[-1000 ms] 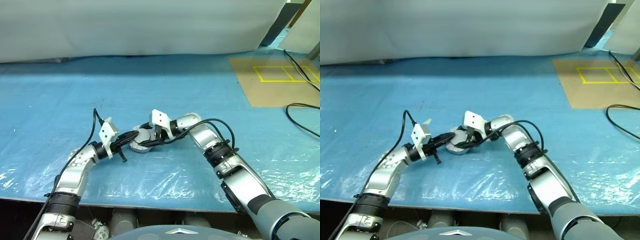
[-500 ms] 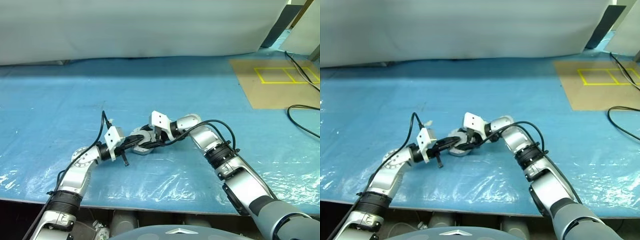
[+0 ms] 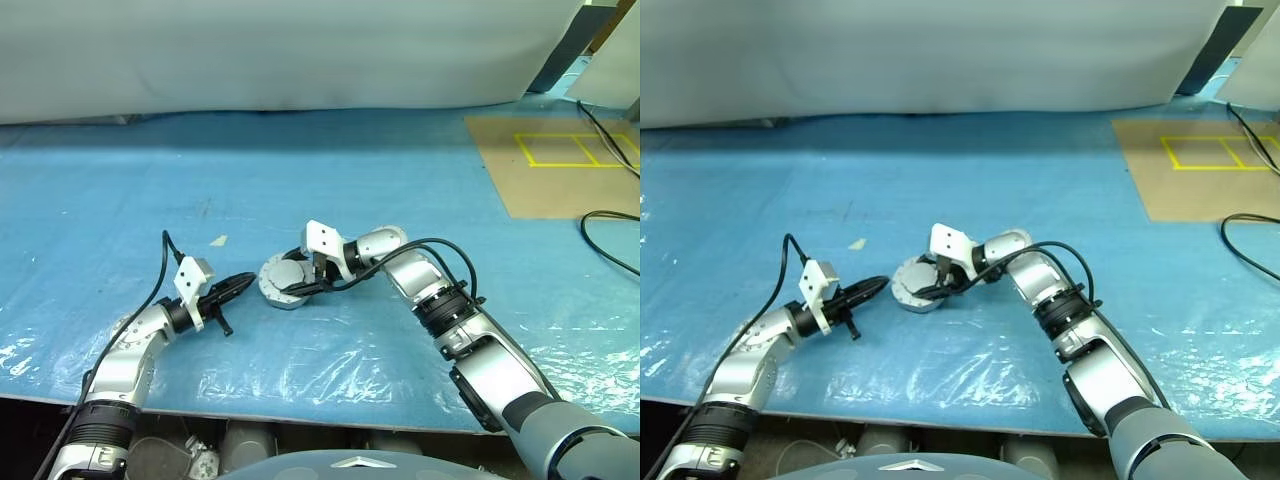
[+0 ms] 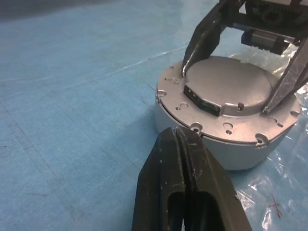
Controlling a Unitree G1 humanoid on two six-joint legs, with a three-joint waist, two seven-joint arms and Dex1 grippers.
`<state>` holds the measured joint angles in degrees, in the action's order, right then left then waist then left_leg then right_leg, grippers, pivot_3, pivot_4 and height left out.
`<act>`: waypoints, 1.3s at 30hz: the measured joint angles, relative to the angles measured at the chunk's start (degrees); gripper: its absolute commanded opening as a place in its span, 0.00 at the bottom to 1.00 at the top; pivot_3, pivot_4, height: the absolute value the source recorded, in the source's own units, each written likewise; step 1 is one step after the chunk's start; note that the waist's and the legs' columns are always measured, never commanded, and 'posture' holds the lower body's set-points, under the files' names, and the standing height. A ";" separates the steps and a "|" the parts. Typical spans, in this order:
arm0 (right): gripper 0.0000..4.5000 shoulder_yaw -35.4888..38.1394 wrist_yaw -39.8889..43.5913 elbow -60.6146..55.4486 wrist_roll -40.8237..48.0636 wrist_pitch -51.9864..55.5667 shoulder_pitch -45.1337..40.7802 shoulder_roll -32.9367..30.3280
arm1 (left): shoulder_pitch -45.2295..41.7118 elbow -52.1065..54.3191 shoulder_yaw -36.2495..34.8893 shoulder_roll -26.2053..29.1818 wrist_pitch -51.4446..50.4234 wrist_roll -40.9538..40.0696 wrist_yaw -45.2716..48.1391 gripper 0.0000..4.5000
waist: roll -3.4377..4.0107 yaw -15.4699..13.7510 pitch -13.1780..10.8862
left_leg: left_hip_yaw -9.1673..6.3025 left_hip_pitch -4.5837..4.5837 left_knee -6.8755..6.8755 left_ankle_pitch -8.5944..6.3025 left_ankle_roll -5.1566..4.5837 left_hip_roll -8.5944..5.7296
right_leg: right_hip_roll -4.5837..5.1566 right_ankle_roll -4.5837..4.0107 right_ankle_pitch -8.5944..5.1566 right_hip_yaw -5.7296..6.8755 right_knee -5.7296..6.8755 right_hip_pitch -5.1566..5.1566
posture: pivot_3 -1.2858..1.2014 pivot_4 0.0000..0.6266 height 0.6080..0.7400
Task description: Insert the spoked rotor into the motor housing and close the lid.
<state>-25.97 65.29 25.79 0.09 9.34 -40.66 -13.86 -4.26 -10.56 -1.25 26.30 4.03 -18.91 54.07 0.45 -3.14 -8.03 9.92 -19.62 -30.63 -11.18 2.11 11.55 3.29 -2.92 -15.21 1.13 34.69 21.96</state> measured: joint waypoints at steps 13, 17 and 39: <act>0.66 0.41 0.28 0.73 0.09 -0.44 -0.15 -0.34 | -2.35 -0.50 -0.26 -1.60 -0.20 -0.24 -0.55 0.01 | -0.03 -0.61 0.01 | 0.01 0.03 0.00 0.00 0.00 0.03 | 0.00 0.06 -0.02 0.00 0.05 -0.03 | 0.52 0.24 1.00; 0.66 0.42 0.55 0.61 0.10 0.09 -0.32 -0.34 | -3.14 -1.04 -1.85 -1.50 -0.84 -1.50 -0.41 0.01 | -0.04 -0.63 0.01 | 0.03 0.01 0.00 0.00 0.00 0.02 | 0.00 0.01 0.00 0.00 0.04 -0.03 | 0.52 0.24 1.00; 0.96 0.59 -0.05 -0.47 0.04 2.03 -0.35 -0.88 | -3.85 -2.21 2.44 -2.65 2.55 2.19 1.71 0.00 | -0.05 -0.92 0.03 | 0.02 0.04 0.00 0.00 0.00 0.02 | 0.02 0.06 -0.03 0.00 0.01 -0.08 | 0.52 0.24 1.00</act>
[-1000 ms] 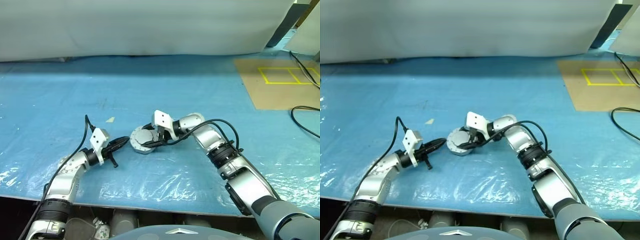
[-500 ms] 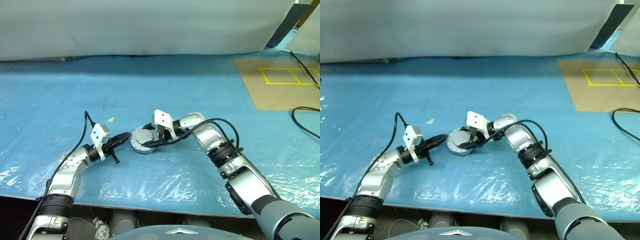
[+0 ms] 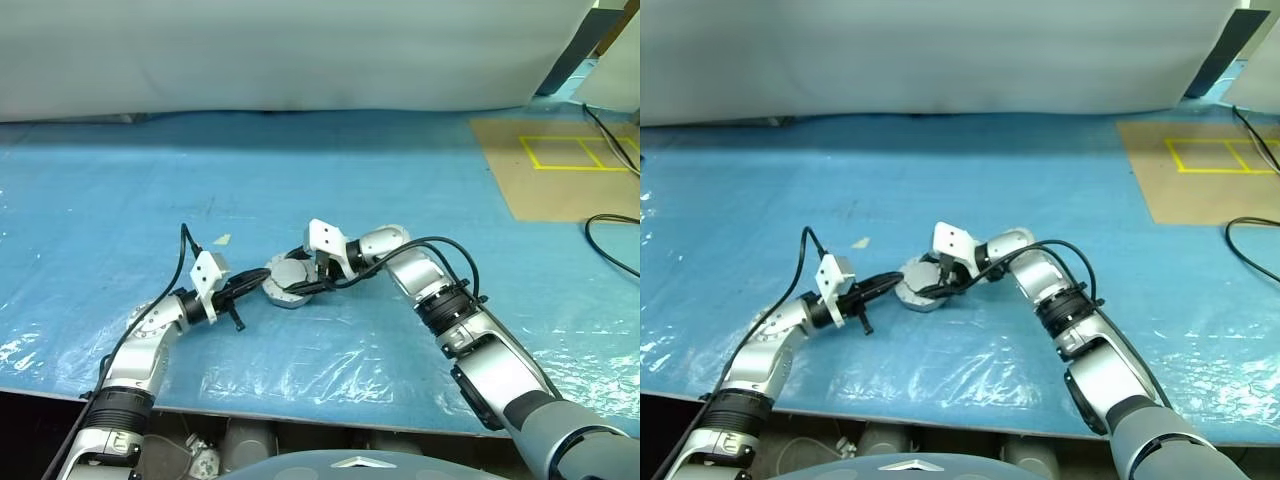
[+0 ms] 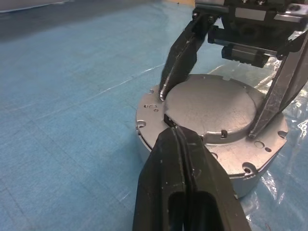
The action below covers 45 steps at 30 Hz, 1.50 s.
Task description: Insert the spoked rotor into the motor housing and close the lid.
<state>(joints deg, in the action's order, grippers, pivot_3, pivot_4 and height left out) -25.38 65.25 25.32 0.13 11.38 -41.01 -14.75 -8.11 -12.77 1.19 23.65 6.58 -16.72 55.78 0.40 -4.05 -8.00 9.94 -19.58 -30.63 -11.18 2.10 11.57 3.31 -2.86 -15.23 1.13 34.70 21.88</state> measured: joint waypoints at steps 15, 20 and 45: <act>1.00 6.16 0.76 -2.49 5.81 5.98 2.26 -0.78 | -1.21 -0.48 0.49 -0.20 0.39 0.26 0.15 0.00 | -0.05 -0.34 -0.05 | 0.09 -0.51 -0.04 0.14 0.23 -0.04 | -0.01 0.00 0.02 0.05 -0.01 0.30 | 0.52 0.24 1.00; 1.00 10.00 0.62 -2.77 9.63 12.30 3.86 -1.63 | -1.21 -0.55 0.45 -0.12 0.50 0.23 0.25 0.00 | -0.17 -0.27 -0.18 | 0.09 -0.53 -0.05 0.14 0.23 -0.02 | -0.01 0.00 0.02 0.07 0.00 0.33 | 0.52 0.24 1.00; 1.00 19.48 1.39 0.92 26.18 43.40 6.52 -1.61 | -1.47 -0.78 0.47 0.12 0.43 0.30 0.42 0.00 | -0.20 -0.15 -0.21 | 0.09 -0.49 -0.14 0.15 0.25 0.01 | -0.02 0.00 0.03 0.15 0.07 0.25 | 0.52 0.24 1.00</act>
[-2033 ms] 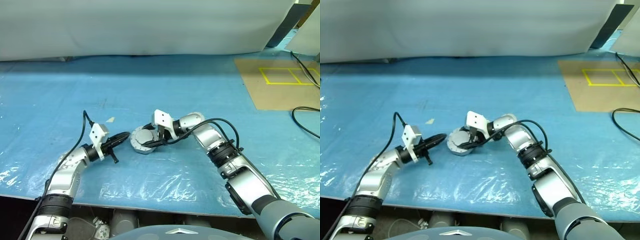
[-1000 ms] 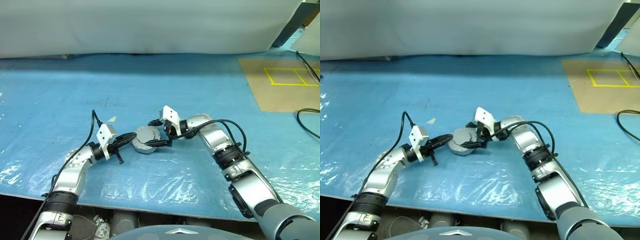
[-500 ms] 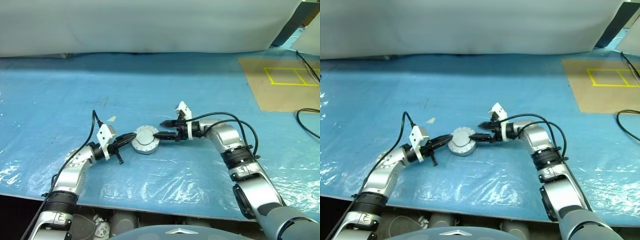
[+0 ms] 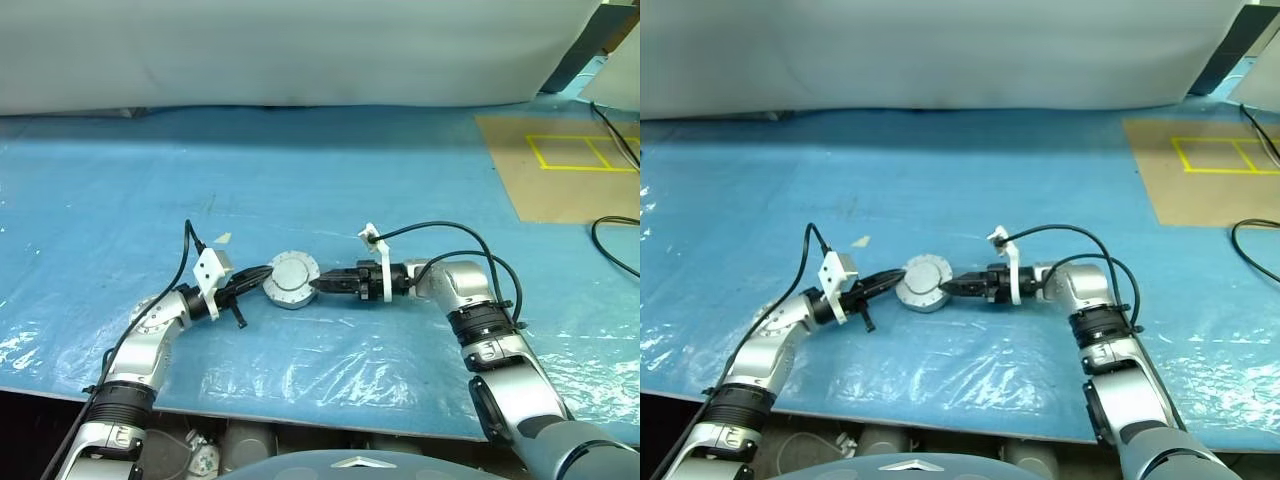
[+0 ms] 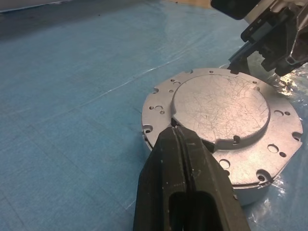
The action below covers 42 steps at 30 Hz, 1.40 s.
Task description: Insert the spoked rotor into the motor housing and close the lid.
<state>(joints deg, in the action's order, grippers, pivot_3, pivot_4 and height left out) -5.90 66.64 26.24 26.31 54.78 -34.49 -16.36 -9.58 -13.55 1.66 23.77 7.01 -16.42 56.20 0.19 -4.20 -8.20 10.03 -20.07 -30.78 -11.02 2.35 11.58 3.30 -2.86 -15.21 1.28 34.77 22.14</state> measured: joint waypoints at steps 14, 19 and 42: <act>0.21 3.46 1.38 5.49 2.56 -2.88 0.66 -0.40 | -0.31 -0.66 0.25 -0.05 0.10 0.35 -0.46 0.00 | -0.23 -0.13 0.14 | 0.03 0.18 -0.24 -0.01 -0.01 0.08 | 0.01 -0.04 0.00 0.05 0.03 -0.31 | 0.52 0.24 1.00; 0.01 2.44 3.61 2.23 3.19 -3.09 2.87 -1.58 | -0.45 -1.35 0.31 0.00 0.12 0.51 -0.46 0.00 | -0.39 -0.35 0.24 | 0.00 0.73 -0.20 -0.14 -0.22 0.09 | 0.03 -0.04 -0.02 0.05 -0.10 -0.91 | 0.52 0.24 1.00; 1.00 0.43 3.04 6.04 0.25 -17.51 4.03 -1.01 | -0.52 -1.22 0.34 0.61 0.24 0.71 -0.17 0.00 | -0.42 0.12 0.27 | -0.03 0.84 0.10 -0.16 -0.24 0.14 | 0.02 -0.12 -0.10 0.06 -0.21 -0.86 | 0.52 0.24 1.00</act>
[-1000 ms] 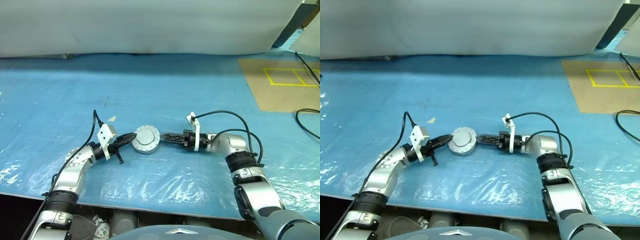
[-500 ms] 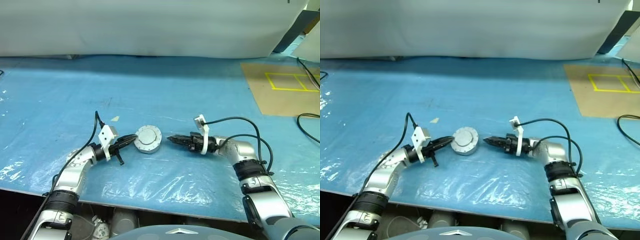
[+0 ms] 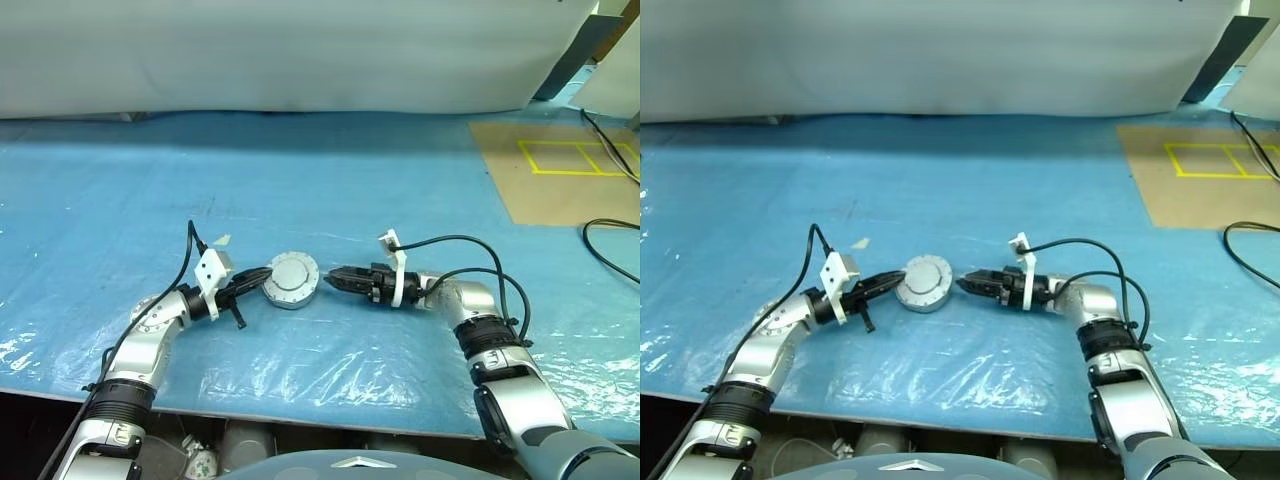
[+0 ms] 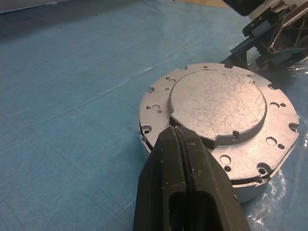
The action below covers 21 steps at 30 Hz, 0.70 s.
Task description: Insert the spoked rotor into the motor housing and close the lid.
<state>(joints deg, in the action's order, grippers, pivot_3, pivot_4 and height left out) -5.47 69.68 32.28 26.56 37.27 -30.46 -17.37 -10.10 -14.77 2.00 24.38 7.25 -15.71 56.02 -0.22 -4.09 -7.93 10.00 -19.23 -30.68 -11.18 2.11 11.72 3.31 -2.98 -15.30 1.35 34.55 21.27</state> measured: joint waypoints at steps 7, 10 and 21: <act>1.00 -0.32 1.52 0.30 0.15 1.63 -0.06 -0.90 | 0.18 0.10 0.32 -0.02 -0.15 0.07 -0.07 0.00 | 0.02 -0.12 -0.01 | 0.00 0.00 0.06 0.00 -0.01 -0.02 | 0.01 0.03 -0.03 -0.02 -0.07 -0.01 | 0.52 0.24 1.00; 1.00 -0.34 3.99 -0.75 1.07 5.95 0.12 -2.25 | 0.27 0.20 0.40 -0.02 -0.07 0.04 -0.01 0.00 | 0.02 -0.45 -0.01 | 0.02 -0.04 0.27 0.00 0.00 -0.04 | 0.00 0.00 -0.13 0.00 -0.18 0.01 | 0.52 0.24 1.00; 1.00 -0.20 7.54 2.29 2.40 11.44 -1.88 -2.73 | 0.31 0.56 0.39 -0.01 -0.09 -0.06 -0.10 0.00 | 0.02 -0.35 0.01 | 0.04 -0.39 0.35 0.10 0.25 -0.03 | -0.01 -0.05 -0.22 0.14 -0.13 0.21 | 0.52 0.24 1.00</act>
<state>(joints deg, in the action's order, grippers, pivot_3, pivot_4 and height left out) -5.66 77.22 34.57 28.95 48.71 -32.34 -20.10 -9.79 -14.21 2.40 24.37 7.16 -15.77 55.93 -0.20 -4.44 -7.92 10.04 -19.62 -30.33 -11.08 2.36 11.69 3.30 -3.03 -15.52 1.48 34.42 21.49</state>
